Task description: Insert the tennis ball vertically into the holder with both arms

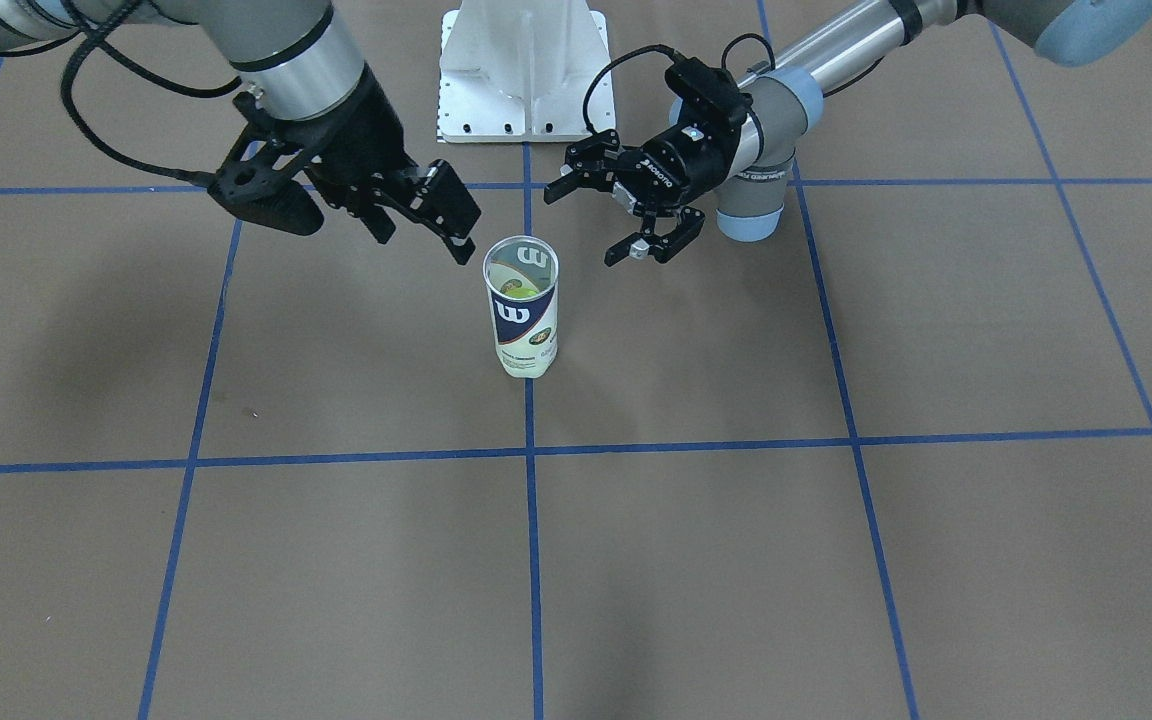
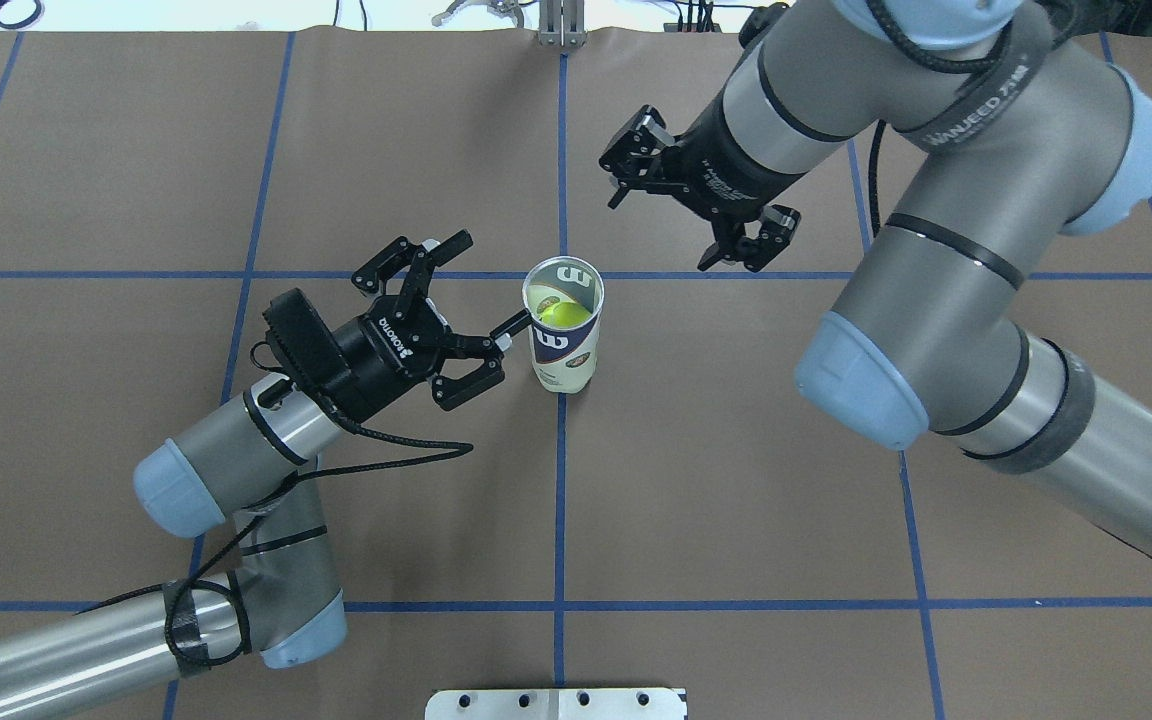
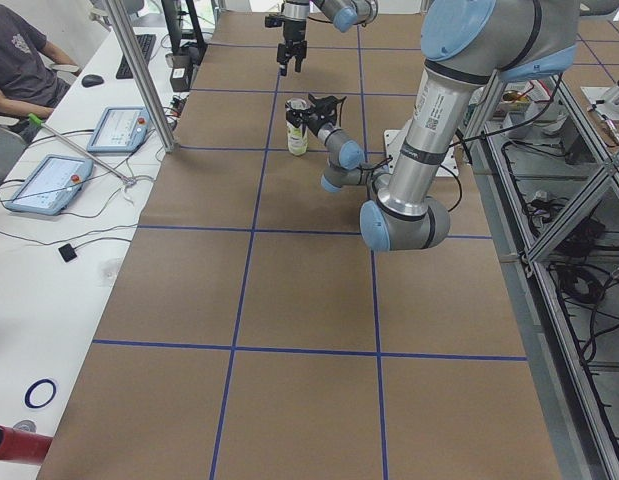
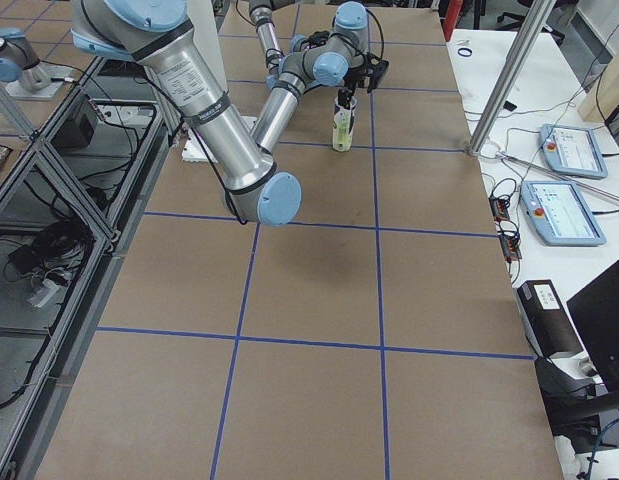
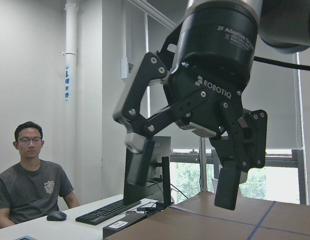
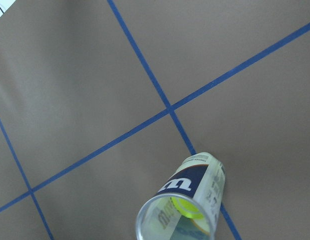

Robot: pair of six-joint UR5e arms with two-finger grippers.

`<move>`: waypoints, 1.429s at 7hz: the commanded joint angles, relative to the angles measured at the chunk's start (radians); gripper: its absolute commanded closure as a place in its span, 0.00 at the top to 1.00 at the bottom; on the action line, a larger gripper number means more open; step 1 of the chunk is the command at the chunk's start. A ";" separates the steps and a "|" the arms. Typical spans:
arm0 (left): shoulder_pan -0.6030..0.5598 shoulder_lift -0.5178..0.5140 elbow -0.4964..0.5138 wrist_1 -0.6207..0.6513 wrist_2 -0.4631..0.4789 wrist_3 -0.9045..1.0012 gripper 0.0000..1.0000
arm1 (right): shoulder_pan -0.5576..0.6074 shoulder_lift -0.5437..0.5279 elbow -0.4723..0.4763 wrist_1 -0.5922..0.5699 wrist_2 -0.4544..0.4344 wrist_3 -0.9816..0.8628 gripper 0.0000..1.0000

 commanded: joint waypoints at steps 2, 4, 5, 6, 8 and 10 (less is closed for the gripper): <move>-0.173 0.105 -0.018 0.155 0.044 -0.213 0.98 | 0.170 -0.201 -0.005 -0.005 0.074 -0.333 0.99; -0.314 0.205 -0.018 0.315 0.026 -0.426 0.95 | 0.265 -0.239 -0.066 -0.005 0.078 -0.503 0.99; -0.374 0.216 -0.016 0.401 -0.026 -0.456 0.95 | 0.293 -0.260 -0.086 -0.003 0.075 -0.585 0.99; -0.449 0.228 -0.019 0.527 -0.102 -0.467 0.96 | 0.327 -0.266 -0.125 0.001 0.075 -0.654 0.99; -0.690 0.261 -0.018 0.736 -0.493 -0.481 0.99 | 0.367 -0.275 -0.181 0.003 0.074 -0.749 0.99; -0.879 0.258 -0.016 1.004 -0.860 -0.467 0.99 | 0.432 -0.317 -0.208 0.004 0.077 -0.907 0.99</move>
